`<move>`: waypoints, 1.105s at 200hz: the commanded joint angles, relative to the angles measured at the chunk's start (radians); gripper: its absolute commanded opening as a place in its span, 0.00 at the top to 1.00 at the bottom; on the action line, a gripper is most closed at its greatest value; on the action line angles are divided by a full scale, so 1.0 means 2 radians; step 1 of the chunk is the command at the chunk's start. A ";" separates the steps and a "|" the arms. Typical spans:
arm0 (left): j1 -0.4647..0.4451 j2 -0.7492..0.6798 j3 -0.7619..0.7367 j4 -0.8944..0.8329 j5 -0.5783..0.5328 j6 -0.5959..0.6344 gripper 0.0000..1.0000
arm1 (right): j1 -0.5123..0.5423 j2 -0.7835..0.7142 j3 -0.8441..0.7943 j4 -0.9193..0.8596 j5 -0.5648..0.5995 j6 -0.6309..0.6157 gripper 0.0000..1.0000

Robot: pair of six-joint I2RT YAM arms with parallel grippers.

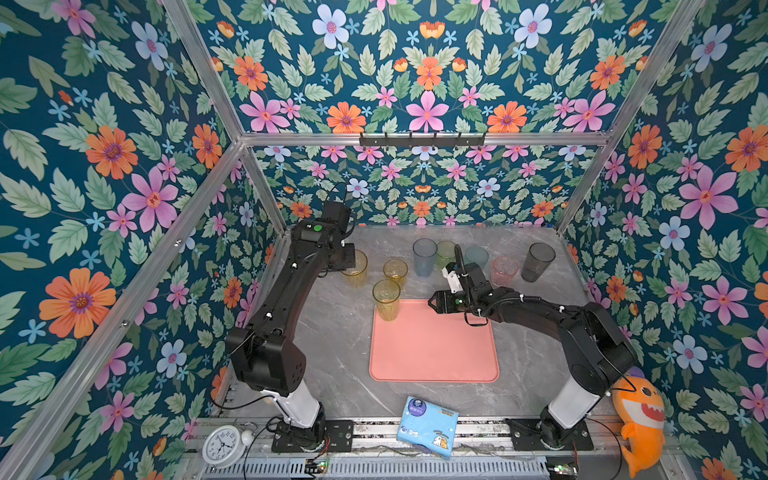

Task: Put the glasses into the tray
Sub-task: 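Lift the yellow cup with the left gripper and carry it over the tray, then lower the yellow cup onto the tray beside the green cup and open the left gripper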

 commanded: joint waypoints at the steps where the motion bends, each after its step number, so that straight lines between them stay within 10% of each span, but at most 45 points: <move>1: -0.001 -0.025 -0.026 -0.016 0.006 -0.003 1.00 | 0.000 0.000 0.004 -0.003 0.002 -0.001 0.24; 221: -0.083 -0.156 -0.264 0.037 0.041 -0.063 1.00 | 0.002 0.007 0.012 -0.011 -0.002 0.000 0.24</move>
